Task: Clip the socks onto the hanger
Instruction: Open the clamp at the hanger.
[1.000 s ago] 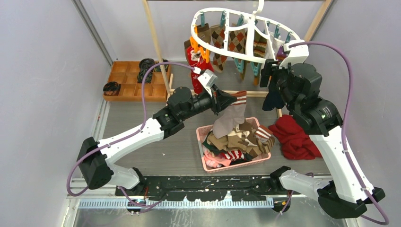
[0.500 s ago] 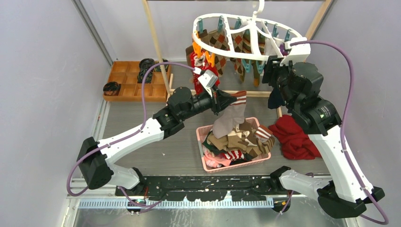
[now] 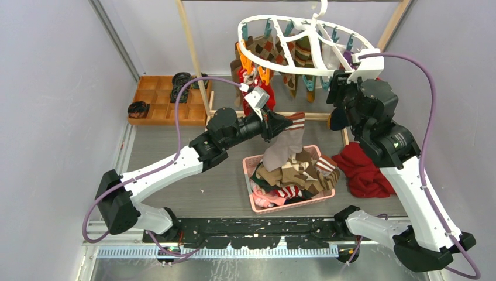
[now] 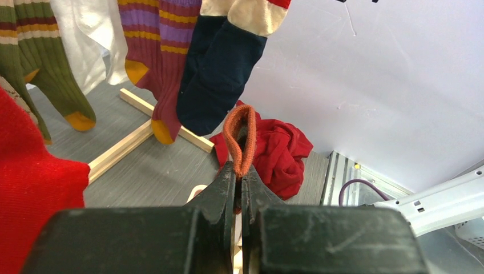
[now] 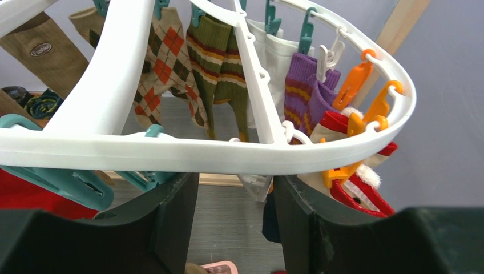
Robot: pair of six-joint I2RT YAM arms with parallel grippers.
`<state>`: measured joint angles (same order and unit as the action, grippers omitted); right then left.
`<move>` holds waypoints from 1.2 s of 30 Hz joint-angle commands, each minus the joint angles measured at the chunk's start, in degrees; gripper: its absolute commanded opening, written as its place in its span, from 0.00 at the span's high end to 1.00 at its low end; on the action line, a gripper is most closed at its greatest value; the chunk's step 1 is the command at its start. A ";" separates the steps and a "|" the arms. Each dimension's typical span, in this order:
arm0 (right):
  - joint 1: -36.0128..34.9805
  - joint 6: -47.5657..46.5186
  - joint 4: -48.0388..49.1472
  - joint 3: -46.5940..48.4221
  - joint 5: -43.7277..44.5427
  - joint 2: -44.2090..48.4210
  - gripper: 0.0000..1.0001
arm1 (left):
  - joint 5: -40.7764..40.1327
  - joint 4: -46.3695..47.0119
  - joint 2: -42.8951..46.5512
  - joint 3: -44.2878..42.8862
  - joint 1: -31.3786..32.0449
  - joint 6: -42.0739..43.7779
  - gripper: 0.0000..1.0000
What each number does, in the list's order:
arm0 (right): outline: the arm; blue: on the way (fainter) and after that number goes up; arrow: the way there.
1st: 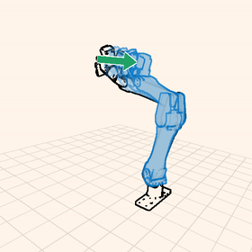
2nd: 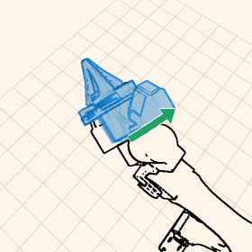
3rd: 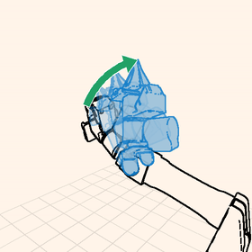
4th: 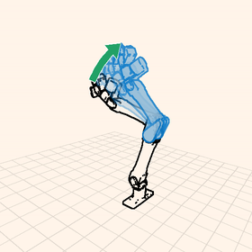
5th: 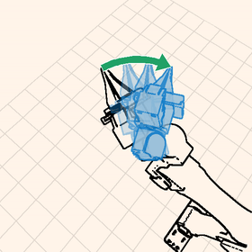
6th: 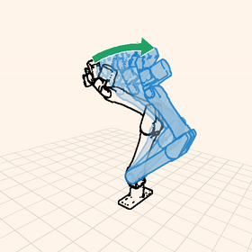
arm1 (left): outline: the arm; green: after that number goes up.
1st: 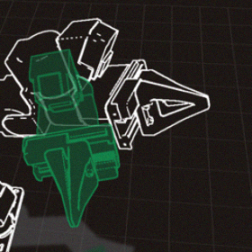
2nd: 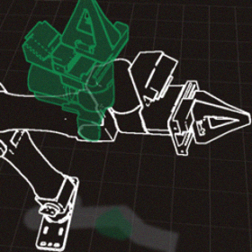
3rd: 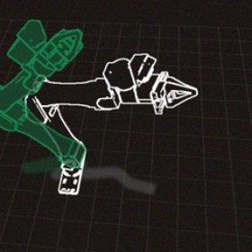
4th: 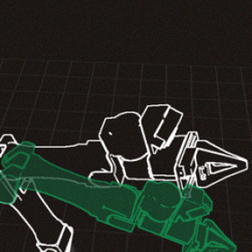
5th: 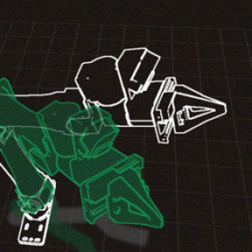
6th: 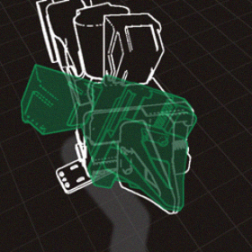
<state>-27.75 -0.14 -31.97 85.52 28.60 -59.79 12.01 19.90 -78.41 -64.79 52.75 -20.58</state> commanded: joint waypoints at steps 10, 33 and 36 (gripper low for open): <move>0.16 -1.96 1.26 -0.03 1.10 3.12 0.48 | 0.47 3.22 0.89 -1.50 -0.37 -0.56 1.00; 6.08 -2.01 -4.19 4.80 -3.63 1.07 0.32 | 0.65 4.36 1.21 -0.80 -0.43 -1.18 1.00; 7.78 -1.29 -4.36 5.26 -6.62 0.29 0.32 | 0.65 4.27 1.50 -0.77 -0.37 -0.92 1.00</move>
<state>-21.87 -2.26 -36.47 87.96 26.37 -58.94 12.03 20.45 -78.41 -64.79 52.75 -22.06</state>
